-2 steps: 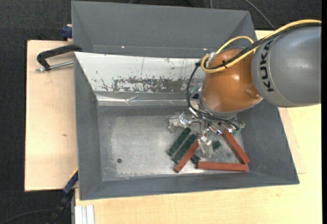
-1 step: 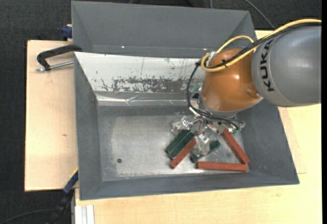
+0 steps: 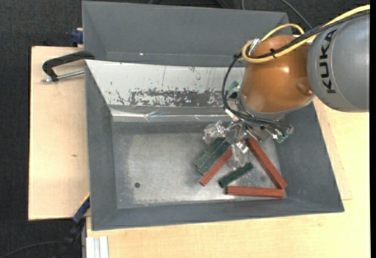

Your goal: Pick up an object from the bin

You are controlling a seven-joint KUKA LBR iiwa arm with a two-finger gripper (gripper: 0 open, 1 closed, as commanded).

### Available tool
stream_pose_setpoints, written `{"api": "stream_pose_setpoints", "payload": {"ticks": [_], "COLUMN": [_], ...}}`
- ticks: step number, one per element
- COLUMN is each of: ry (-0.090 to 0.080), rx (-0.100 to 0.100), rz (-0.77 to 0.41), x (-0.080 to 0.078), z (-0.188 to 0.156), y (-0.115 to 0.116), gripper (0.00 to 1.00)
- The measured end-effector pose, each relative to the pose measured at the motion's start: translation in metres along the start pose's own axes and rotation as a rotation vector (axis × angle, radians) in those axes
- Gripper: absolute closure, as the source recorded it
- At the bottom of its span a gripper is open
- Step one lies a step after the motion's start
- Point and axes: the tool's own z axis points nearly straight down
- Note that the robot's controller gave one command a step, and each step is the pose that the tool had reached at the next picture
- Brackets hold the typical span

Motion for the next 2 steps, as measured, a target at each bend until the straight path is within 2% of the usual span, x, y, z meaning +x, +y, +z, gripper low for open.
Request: {"api": "stream_pose_setpoints", "payload": {"ticks": [1, 2], "ry": [0.002, 0.004], "rx": [-0.002, -0.003], "rz": [0.002, 0.005], "x": [-0.0021, -0.0038], "z": [-0.0232, -0.0307], "y": [-0.0006, -0.0011], "gripper": [1.00, 1.00]}}
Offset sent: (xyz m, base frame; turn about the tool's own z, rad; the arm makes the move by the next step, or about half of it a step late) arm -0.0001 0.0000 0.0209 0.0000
